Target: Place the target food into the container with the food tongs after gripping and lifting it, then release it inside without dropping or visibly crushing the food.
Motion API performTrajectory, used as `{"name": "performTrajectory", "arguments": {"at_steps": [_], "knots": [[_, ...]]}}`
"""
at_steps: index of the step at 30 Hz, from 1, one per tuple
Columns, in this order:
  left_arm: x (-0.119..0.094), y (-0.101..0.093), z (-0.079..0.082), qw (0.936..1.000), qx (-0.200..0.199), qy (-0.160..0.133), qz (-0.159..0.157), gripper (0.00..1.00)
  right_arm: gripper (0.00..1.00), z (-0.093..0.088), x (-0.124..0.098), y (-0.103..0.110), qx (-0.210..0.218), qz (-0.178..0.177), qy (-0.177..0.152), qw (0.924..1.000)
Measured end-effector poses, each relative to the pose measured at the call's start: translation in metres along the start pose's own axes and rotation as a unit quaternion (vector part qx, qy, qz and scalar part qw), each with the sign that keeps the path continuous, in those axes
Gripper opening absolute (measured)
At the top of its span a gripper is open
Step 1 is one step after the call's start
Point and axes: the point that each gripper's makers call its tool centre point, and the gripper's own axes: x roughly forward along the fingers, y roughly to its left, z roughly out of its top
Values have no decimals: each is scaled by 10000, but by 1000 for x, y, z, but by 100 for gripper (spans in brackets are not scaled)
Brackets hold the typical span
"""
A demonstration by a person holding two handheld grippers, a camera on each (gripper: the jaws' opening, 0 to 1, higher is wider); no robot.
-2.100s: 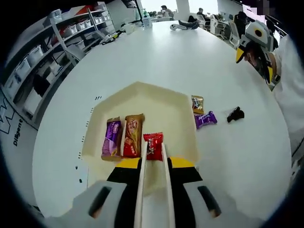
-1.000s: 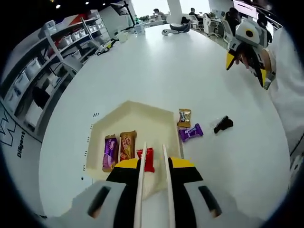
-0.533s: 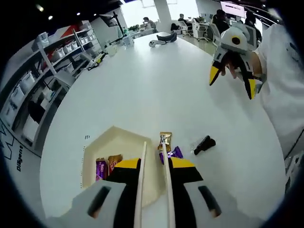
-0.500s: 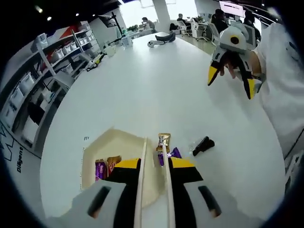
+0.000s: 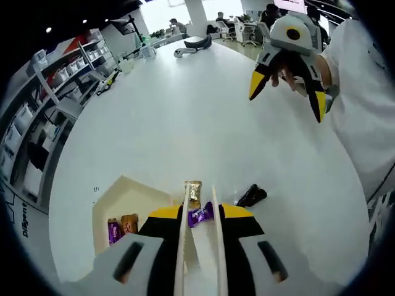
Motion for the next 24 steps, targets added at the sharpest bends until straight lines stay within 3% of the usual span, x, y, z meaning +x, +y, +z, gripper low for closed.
{"name": "performTrajectory", "arguments": {"at_steps": [24], "knots": [[25, 7, -5, 9995, 86, 317, 33, 21, 70, -3, -1, 0, -51, 90, 0, 9999]]}}
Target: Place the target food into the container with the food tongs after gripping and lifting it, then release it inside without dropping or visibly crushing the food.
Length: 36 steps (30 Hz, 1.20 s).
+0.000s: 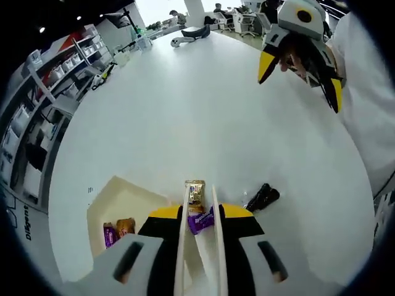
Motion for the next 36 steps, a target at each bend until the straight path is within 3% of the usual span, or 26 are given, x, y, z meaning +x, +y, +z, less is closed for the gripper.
{"name": "performTrajectory", "arguments": {"at_steps": [19, 36], "knots": [[9, 4, -11, 9995, -280, 57, -103, 21, 69, -4, 3, 1, 17, 79, 21, 10000], [9, 1, -6, 9989, -412, -94, -188, 21, 69, -5, 4, 3, 15, 111, 30, 9999]]}}
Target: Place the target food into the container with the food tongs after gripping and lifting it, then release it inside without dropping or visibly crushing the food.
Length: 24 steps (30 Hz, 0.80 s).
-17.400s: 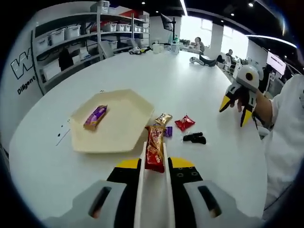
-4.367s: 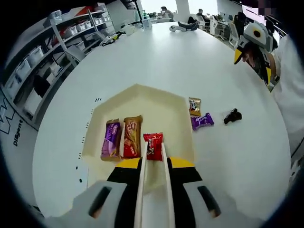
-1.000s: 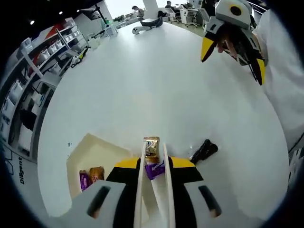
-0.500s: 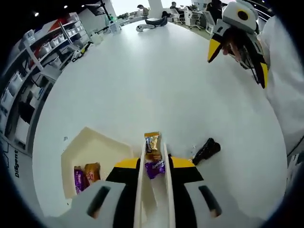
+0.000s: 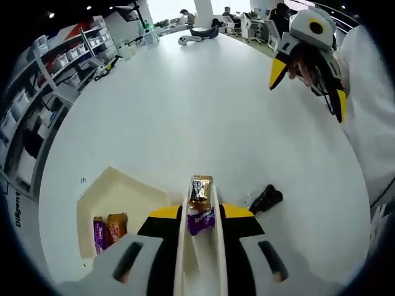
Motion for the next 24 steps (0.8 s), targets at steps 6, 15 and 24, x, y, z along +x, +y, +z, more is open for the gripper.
{"name": "performTrajectory", "arguments": {"at_steps": [6, 15, 24], "knots": [[4, -1, -4, 9999, -45, 62, -71, 21, 69, -1, -1, 0, 0, -3, 4, 10000], [3, -5, -4, 9999, -104, -28, -75, 20, 69, -1, -1, 2, -5, 19, 2, 10000], [0, -8, -5, 9999, -92, -74, -2, 18, 68, -2, -1, 2, 4, 28, 8, 10000]]}}
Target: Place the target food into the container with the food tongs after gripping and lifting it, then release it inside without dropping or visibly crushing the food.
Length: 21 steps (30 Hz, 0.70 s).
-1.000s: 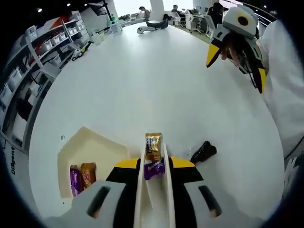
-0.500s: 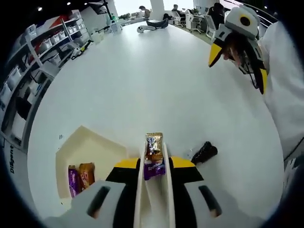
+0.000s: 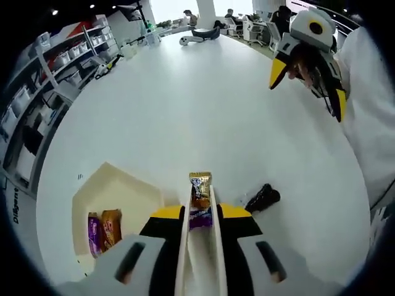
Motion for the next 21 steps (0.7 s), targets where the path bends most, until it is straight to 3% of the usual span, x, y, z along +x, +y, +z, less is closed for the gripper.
{"name": "performTrajectory", "arguments": {"at_steps": [8, 21], "knots": [[-23, 3, 8, 9997, -7, -204, 91, 18, 67, 1, 1, 2, -9, 12, 2, 10000], [-63, 20, 3, 9980, -206, -428, 427, 19, 67, 1, 4, 3, -9, 42, 8, 10000]]}}
